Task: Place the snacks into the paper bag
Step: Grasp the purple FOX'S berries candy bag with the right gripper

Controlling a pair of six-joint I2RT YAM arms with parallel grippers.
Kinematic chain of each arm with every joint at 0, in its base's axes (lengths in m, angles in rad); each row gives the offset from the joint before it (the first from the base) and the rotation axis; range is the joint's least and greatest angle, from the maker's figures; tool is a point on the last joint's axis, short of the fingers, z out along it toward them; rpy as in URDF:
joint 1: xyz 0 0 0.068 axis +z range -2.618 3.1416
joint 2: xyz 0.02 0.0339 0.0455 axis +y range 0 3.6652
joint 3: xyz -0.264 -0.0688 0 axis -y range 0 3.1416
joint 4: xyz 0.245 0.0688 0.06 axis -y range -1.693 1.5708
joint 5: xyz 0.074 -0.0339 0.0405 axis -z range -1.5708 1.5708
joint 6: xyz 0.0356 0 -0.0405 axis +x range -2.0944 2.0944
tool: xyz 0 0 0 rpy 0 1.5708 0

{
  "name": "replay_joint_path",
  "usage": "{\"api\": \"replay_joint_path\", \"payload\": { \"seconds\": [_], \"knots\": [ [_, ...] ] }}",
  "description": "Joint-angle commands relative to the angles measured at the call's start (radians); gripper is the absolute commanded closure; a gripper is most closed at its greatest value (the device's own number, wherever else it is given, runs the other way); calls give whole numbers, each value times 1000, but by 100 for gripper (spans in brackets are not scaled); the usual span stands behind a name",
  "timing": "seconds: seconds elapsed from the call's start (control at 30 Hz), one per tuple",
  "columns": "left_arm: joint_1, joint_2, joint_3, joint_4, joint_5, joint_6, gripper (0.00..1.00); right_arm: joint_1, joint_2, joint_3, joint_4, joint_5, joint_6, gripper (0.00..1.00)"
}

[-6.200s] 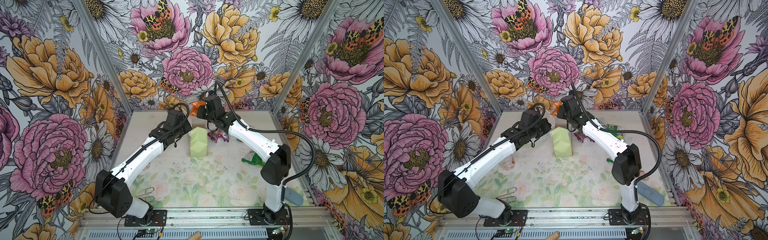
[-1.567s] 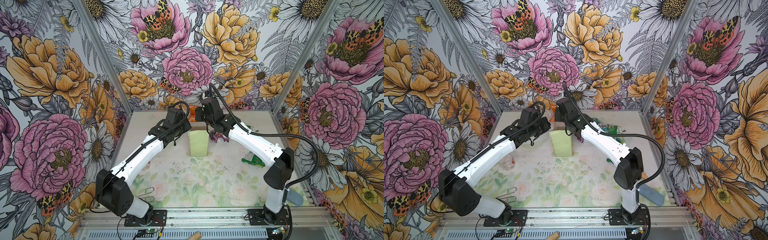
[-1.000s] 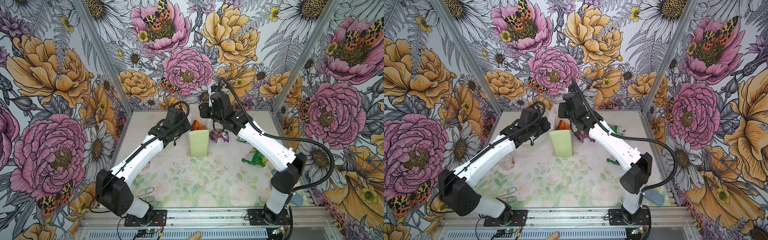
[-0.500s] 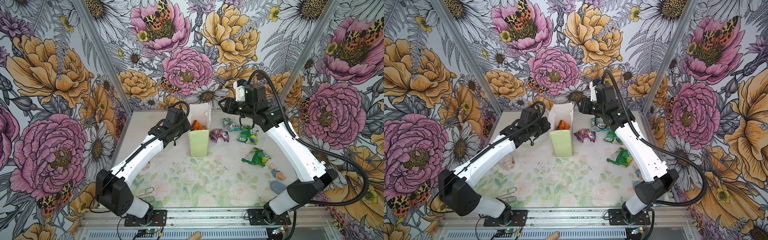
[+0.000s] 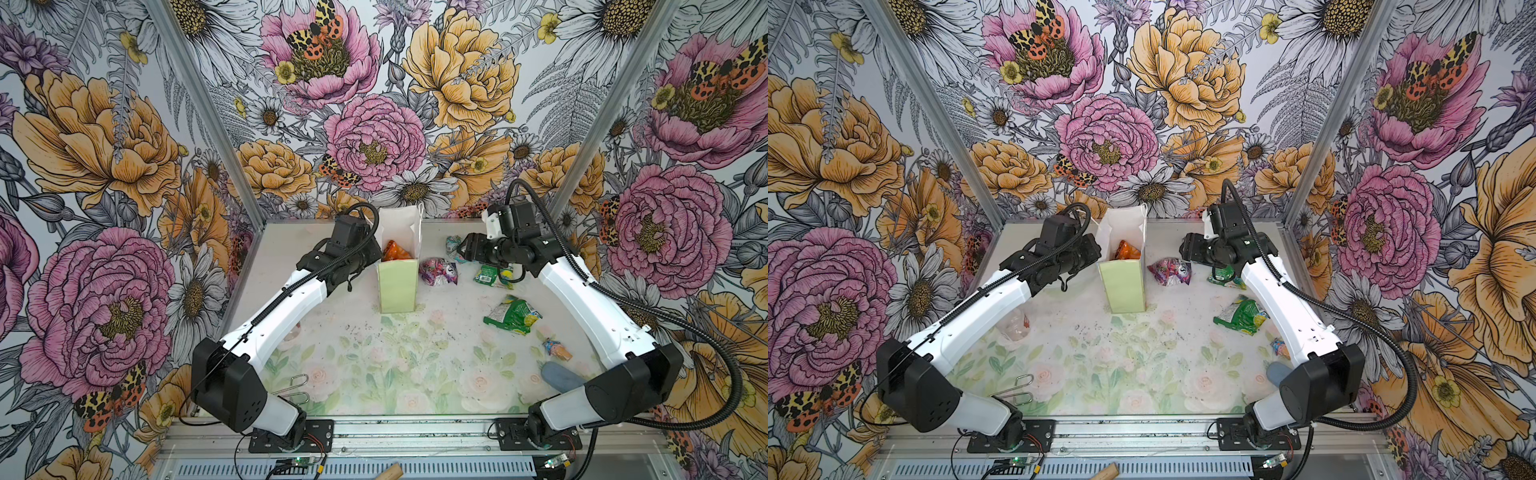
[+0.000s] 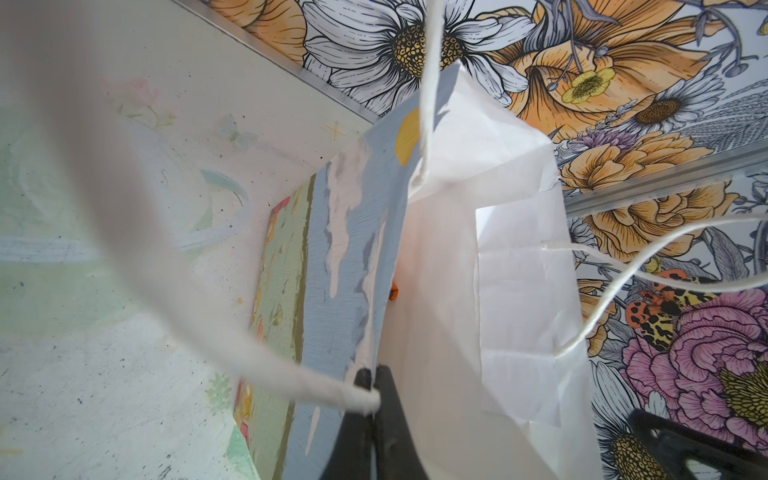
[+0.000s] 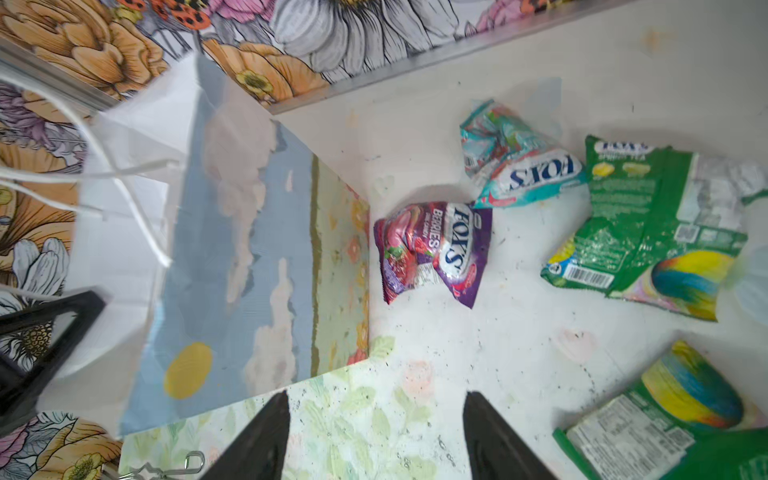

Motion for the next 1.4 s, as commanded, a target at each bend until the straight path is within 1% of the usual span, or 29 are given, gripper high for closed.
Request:
{"api": "replay_joint_path", "payload": {
  "seconds": [0.0,0.13,0.3,0.5,0.77,1.0,1.2,1.37],
  "knots": [
    [6,-5,31,8,8,10,100,-18,29,-69,38,-100,88,29],
    [6,1,31,8,10,8,100,-35,27,-173,165,-149,187,28],
    [7,8,30,8,14,8,100,-75,26,-329,380,-225,340,28],
    [6,8,24,8,11,8,100,-120,80,-440,582,-292,446,28],
    [7,8,24,8,8,7,100,-146,213,-478,777,-363,519,28],
    [9,11,22,8,8,7,100,-160,324,-509,998,-403,637,27],
    [10,15,26,8,9,7,100,-160,373,-486,1021,-375,635,27],
    [12,17,26,8,7,7,100,-160,418,-470,1058,-376,643,28]
  ]
}}
